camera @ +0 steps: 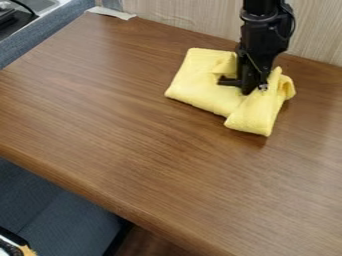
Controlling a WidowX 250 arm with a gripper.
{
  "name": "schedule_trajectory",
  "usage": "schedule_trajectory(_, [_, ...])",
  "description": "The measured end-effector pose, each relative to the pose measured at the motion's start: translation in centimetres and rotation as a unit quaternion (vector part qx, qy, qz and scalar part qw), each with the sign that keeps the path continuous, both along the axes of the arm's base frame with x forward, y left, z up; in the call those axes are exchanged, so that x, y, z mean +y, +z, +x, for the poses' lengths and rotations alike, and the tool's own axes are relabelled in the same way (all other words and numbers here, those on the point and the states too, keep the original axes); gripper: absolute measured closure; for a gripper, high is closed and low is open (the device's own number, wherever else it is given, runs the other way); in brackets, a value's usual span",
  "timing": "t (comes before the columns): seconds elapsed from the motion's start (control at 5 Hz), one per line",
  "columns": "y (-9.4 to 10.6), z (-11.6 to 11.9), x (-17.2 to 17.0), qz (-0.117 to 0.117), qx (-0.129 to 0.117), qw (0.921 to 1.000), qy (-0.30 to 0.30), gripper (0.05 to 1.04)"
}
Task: Folded the cloth from bottom to top
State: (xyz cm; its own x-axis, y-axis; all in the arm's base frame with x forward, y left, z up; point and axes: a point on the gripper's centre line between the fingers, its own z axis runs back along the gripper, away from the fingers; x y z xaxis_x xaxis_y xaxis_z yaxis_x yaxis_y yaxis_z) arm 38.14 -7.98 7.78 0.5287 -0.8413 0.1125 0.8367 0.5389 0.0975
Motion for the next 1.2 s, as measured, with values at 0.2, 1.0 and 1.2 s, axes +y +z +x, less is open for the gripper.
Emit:
schedule_trajectory(0.2, [0.6, -0.3, 0.3, 0.007, 0.003, 1.0000, 0.006, 0.244])
schedule_trajectory(1.0, [6.9, -1.6, 2.0, -0.002, -0.023, 0.9989, 0.041, 0.082])
schedule_trajectory(1.2, [8.8, -2.5, 3.6, 0.000, -0.025, 0.9976, 0.065, 0.082])
